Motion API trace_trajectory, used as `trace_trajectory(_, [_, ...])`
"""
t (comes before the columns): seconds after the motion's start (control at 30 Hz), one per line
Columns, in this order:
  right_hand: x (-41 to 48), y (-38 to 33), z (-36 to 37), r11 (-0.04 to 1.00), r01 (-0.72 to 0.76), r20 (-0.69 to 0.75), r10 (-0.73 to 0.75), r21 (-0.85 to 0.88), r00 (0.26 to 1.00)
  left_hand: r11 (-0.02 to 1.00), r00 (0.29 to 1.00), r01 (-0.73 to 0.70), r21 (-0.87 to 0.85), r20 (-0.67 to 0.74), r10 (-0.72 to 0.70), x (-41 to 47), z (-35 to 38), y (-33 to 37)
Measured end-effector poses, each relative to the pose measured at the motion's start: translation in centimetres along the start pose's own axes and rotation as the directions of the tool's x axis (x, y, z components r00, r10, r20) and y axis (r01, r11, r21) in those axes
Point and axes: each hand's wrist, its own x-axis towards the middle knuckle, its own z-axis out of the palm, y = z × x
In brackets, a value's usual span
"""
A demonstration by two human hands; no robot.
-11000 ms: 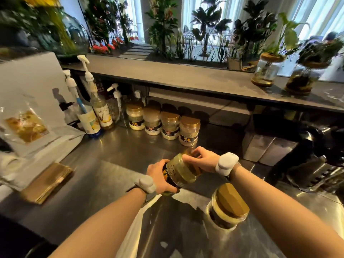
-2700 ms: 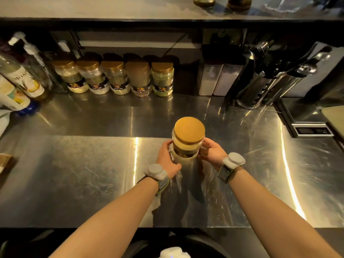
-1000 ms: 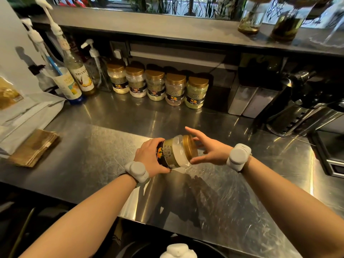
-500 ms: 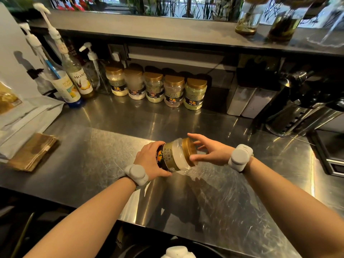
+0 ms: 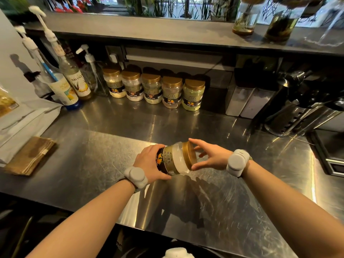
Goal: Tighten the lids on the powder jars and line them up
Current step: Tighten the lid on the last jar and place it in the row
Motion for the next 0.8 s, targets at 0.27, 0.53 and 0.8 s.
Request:
trace_trajectory(0.27, [0.2,0.0,-0.4,0.985,0.133,-0.041,-0.129,0.106,0.991,0.998,0.999,0.027,-0.057,0.038,-0.024,0.4,-0.1,0.7])
trace_trajectory(0.53, [0.3,0.7,-0.9,0.987,0.142,-0.094,-0.135,0.072,0.986,0.987,0.996,0.044,-0.154,0.09,-0.03,0.5,-0.3,1.3])
trace_trajectory(0.8, [0.2,0.5,-0.9,0.99,0.123,-0.183,-0.111,0.061,0.977,0.975,0.994,0.059,-0.214,0.1,-0.038,0.5,-0.1,2.0])
